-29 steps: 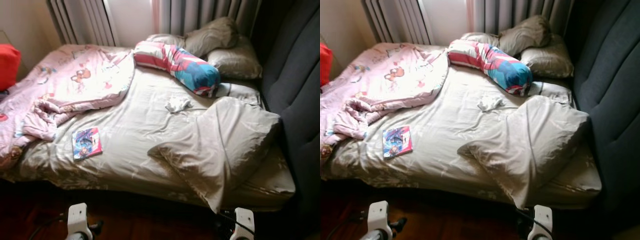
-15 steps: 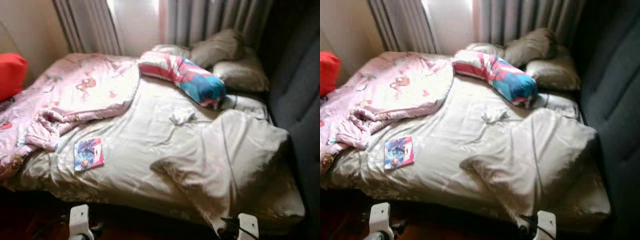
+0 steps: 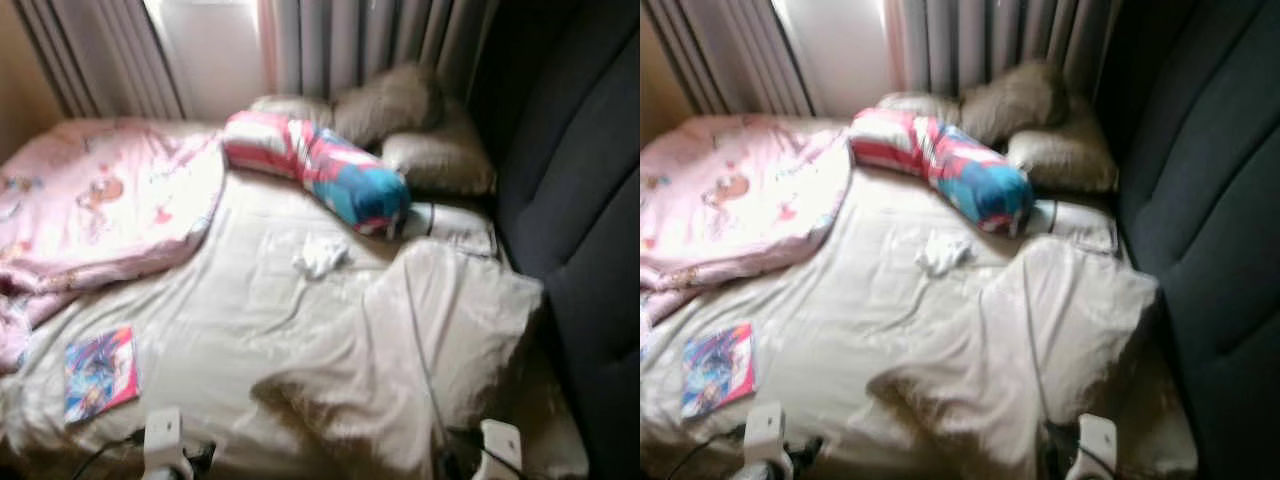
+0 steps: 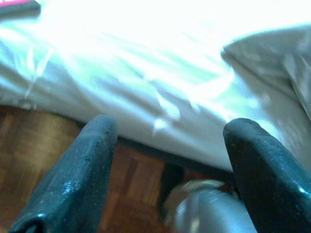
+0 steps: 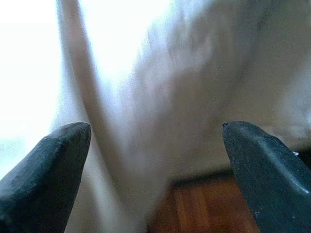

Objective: Clean up the room

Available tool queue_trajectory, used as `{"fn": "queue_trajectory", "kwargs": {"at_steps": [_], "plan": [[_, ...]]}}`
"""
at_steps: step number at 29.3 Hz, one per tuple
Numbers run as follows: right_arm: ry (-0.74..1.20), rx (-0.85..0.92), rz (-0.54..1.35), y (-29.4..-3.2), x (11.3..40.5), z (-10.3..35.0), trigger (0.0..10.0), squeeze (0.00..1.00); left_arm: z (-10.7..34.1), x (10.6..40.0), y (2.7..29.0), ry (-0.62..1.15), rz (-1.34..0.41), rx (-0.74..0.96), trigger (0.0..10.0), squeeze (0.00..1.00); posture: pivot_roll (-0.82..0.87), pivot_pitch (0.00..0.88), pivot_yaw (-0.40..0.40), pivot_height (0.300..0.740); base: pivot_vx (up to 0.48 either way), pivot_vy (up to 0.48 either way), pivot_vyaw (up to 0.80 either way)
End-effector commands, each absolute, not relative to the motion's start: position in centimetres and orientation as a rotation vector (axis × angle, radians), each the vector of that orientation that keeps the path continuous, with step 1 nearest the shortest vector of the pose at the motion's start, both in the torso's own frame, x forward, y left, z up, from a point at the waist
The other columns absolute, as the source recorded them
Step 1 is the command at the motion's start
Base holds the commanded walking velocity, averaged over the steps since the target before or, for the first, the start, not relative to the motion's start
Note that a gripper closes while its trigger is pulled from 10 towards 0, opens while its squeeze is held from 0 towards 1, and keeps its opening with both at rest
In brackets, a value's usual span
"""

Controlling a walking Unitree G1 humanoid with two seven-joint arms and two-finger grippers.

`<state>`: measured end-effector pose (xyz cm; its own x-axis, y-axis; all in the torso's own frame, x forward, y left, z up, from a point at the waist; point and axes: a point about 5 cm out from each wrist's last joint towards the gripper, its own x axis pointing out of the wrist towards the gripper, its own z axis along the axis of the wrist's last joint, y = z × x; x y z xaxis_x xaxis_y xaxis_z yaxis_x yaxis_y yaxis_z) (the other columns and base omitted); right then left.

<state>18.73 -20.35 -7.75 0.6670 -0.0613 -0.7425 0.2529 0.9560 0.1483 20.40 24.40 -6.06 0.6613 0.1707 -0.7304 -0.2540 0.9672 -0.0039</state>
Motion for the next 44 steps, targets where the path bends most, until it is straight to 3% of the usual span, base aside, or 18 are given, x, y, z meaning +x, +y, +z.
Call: {"fn": "queue_trajectory", "kwargs": {"at_steps": [1,19,23,24,26,27,29,39,40,44], "plan": [[0.817,0.300,-0.182,-19.5,18.5,-8.0,10.0,0.00,-6.3,19.7,25.0,0.832,0.265,-0.108,10.0,0.00,0.09,0.047,-0.034,0.740,0.000,0.000,0.00],[0.824,0.374,-0.186,-19.0,18.3,-8.1,10.0,0.00,-6.3,19.6,25.2,0.836,0.264,-0.104,10.0,0.00,0.09,0.054,-0.023,0.740,0.000,0.000,0.00],[0.820,0.469,-0.236,-18.8,18.0,-8.4,10.0,0.00,-6.3,19.4,25.4,0.841,0.258,-0.096,10.0,0.00,0.10,0.065,-0.012,0.740,0.000,0.000,0.00],[0.734,0.509,-0.220,-17.5,21.3,-6.8,10.0,0.00,-6.3,19.3,25.5,0.844,0.256,-0.089,10.0,0.00,0.10,0.073,-0.005,0.740,0.000,0.000,0.00],[0.688,0.534,-0.204,-16.7,23.0,-5.8,10.0,0.00,-6.3,19.3,25.6,0.847,0.254,-0.083,10.0,0.00,0.10,0.074,0.000,0.740,0.000,0.000,0.00],[0.680,0.558,-0.202,-16.5,23.2,-5.7,10.0,0.98,-6.3,19.2,25.7,0.848,0.254,-0.078,10.0,0.00,0.11,0.081,0.006,0.740,0.000,0.000,0.00],[0.677,0.572,-0.203,-16.4,23.3,-5.6,10.0,1.00,-6.3,19.1,25.8,0.848,0.254,-0.076,10.0,0.00,0.11,0.085,0.009,0.740,0.000,0.000,0.00],[0.719,0.561,-0.220,-15.7,22.2,-6.4,10.0,1.00,-6.3,18.2,27.1,0.855,0.243,-0.034,10.0,0.00,0.16,0.145,0.063,0.740,0.000,0.000,0.00],[0.720,0.554,-0.239,-15.8,22.1,-6.4,10.0,0.00,-6.3,18.0,27.4,0.857,0.246,-0.025,10.0,0.00,0.17,0.148,0.072,0.740,0.000,0.000,0.00],[0.711,0.571,-0.267,-16.1,22.1,-6.4,10.0,0.00,-6.2,17.8,27.8,0.866,0.232,-0.001,10.0,0.00,0.17,0.170,0.093,0.740,0.000,0.000,0.00]]}}
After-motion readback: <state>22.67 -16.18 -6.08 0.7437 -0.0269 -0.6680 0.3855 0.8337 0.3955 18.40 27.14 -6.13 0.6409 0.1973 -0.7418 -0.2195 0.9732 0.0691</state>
